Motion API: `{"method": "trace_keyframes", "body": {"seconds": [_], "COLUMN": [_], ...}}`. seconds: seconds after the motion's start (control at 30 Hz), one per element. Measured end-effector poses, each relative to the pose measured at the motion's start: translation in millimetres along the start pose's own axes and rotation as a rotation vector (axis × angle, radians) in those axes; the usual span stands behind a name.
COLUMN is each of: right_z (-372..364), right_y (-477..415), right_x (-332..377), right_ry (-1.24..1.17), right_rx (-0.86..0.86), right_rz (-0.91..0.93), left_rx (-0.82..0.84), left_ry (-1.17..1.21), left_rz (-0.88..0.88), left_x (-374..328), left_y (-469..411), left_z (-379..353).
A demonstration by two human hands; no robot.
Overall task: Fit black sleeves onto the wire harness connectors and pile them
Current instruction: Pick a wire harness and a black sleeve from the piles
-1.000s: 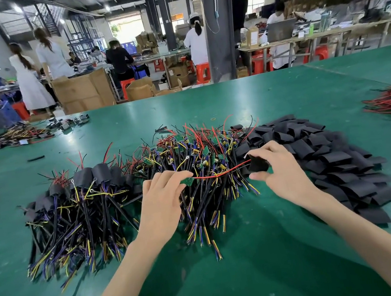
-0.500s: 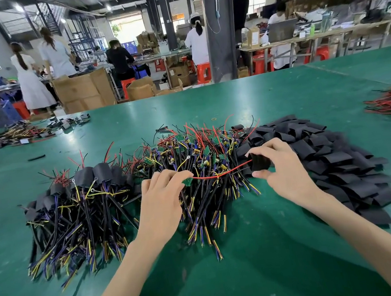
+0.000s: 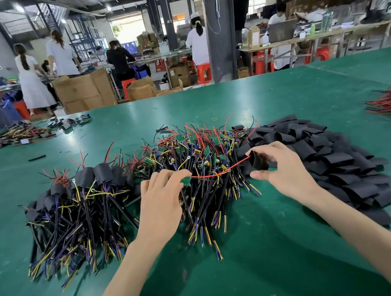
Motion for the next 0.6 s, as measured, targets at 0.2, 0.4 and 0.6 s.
{"method": "trace_keyframes", "body": {"seconds": [0.2, 0.4, 0.6], "right_z": [2.7, 2.1, -3.6], "right_y": [-0.1, 1.6, 1.1], "right_x": [-1.8, -1.1, -6.0], "right_ry": [0.287, 0.303, -0.695], "right_rx": [-0.065, -0.051, 0.137], "right_rz": [0.109, 0.178, -0.255], "left_rx": [0.023, 0.005, -0.031], "left_ry": [0.151, 0.263, 0.282], "left_rz": [0.034, 0.016, 0.059], "left_x": [2.4, -0.6, 1.4], "left_y": [1.0, 1.4, 0.8], "left_z": [2.0, 5.8, 6.9]}}
Point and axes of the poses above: each hand's wrist, its own y-axis away from the middle knuckle, its own z-axis out of the back of the hand, x = y × z, the point moved 5 cm from there along -y, towards the middle knuckle, and after that the axes turned 5 degrees about x, right-handed, at the moved point
